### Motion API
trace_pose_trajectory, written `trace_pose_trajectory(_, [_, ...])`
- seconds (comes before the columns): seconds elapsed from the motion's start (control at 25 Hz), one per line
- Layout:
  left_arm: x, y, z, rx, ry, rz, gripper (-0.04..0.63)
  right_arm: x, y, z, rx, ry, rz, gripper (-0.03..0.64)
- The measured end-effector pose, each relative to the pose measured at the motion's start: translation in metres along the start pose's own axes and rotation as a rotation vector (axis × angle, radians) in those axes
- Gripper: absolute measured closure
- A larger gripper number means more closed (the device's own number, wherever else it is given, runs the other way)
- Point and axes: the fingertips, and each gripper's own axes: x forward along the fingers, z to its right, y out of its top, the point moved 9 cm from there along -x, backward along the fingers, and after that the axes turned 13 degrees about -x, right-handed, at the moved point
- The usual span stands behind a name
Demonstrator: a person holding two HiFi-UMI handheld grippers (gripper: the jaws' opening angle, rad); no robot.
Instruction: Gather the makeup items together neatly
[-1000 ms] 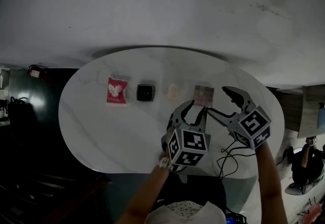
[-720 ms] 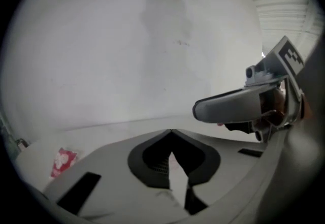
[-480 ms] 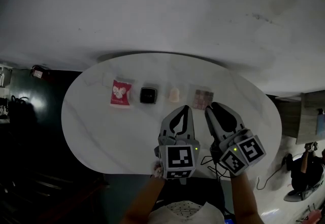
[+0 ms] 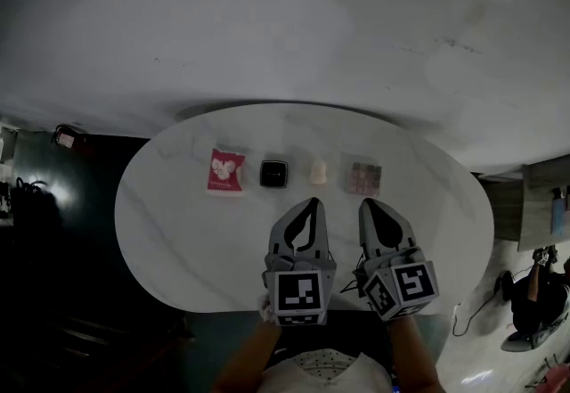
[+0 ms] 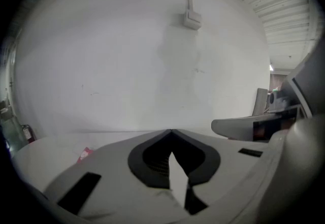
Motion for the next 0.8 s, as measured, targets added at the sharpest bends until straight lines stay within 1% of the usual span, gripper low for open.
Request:
trace_pose_trajectory(0.12, [-0.012,0.002,-0.010,-0.005,0.000,0.018,0.558,-0.001,-0.003,-0.015,-0.005,-0.010,0.002,0.615])
trace_pose_trajectory(0.28, [-0.025,0.002,-0.023,-0.007,0.005,0.032,0.558,-0.001,-0.009,-0.038,-0.075,-0.015,-0.006,0.614])
trace_pose_trajectory(0.36, [-0.031,0.005,-0.030,-0.005,0.009,0.043,0.558,-0.001,-0.009,-0.048,-0.092,-0.023,0.000,0.614])
trace_pose_trajectory(0.56, [-0.043,0.010,-0.045,-0.008,0.026,0.069,0.558,-0.001,-0.007,-0.063,-0.089,-0.054,0.012,0.614])
trace_pose_trajectory(0.8, [-0.055,0.011,-0.061,0.000,0.031,0.072,0.558,0.000,-0.004,-0.076,-0.076,-0.083,0.026,0.614])
